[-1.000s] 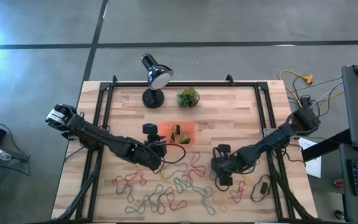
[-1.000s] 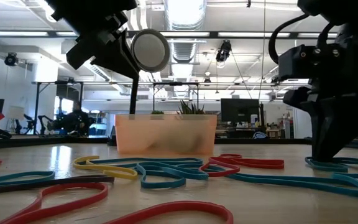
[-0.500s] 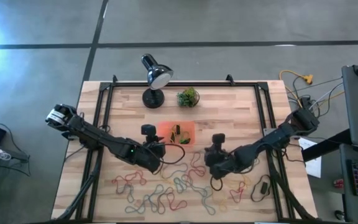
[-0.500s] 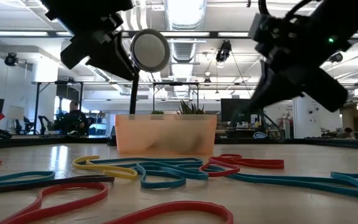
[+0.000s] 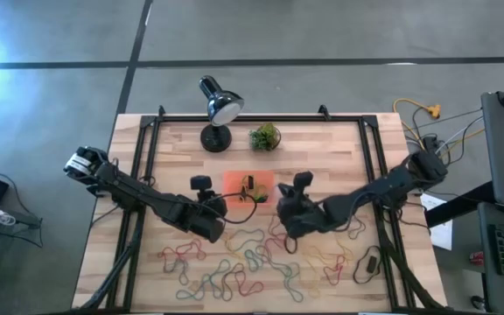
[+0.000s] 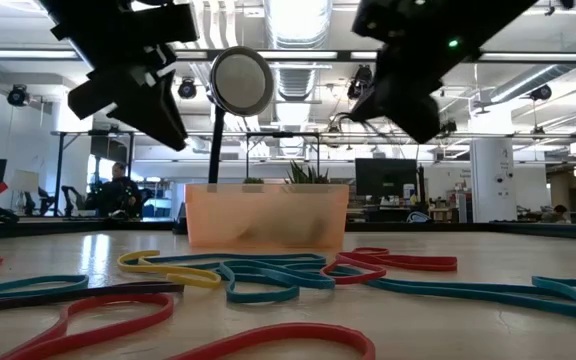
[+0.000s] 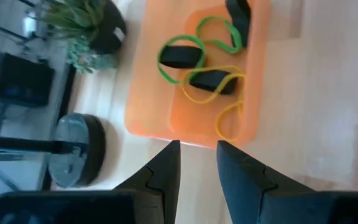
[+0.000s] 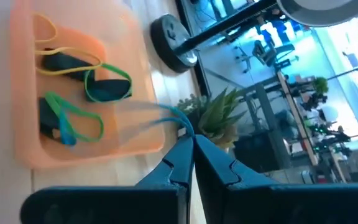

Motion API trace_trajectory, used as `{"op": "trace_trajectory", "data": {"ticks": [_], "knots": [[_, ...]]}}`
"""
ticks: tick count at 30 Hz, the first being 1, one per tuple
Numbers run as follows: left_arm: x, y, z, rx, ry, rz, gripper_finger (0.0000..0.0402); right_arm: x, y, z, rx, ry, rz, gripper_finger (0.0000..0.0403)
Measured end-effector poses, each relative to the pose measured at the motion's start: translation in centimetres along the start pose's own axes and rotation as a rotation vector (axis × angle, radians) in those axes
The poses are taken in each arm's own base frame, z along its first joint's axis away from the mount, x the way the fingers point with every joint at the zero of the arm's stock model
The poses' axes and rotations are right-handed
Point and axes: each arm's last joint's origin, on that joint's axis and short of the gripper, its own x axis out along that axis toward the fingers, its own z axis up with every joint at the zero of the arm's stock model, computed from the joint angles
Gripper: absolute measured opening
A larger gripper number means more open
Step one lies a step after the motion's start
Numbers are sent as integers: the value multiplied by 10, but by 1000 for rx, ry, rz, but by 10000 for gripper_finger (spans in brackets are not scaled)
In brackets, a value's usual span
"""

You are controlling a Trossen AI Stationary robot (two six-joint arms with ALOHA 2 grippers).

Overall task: Pick and place rubber bands into bin
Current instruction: Put the blue rubberband into the orange bin

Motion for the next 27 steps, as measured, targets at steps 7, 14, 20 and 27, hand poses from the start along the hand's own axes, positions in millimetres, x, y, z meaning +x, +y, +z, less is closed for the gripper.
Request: {"op": "trace_trajectory", "data": {"ticks": [7, 14, 20, 27], "knots": [[-1, -3, -15, -28, 74, 3, 89, 21, -11, 11, 57, -66, 88, 8], [4, -9, -32, -58, 106, 10, 89, 43, -25, 17, 119, -127, 190, 8], [0, -13, -34, -59, 97, 0, 89, 61, -36, 14, 171, -141, 279, 8], [-4, -17, -35, -45, 87, -10, 89, 87, -29, 4, 190, -103, 341, 8]]}}
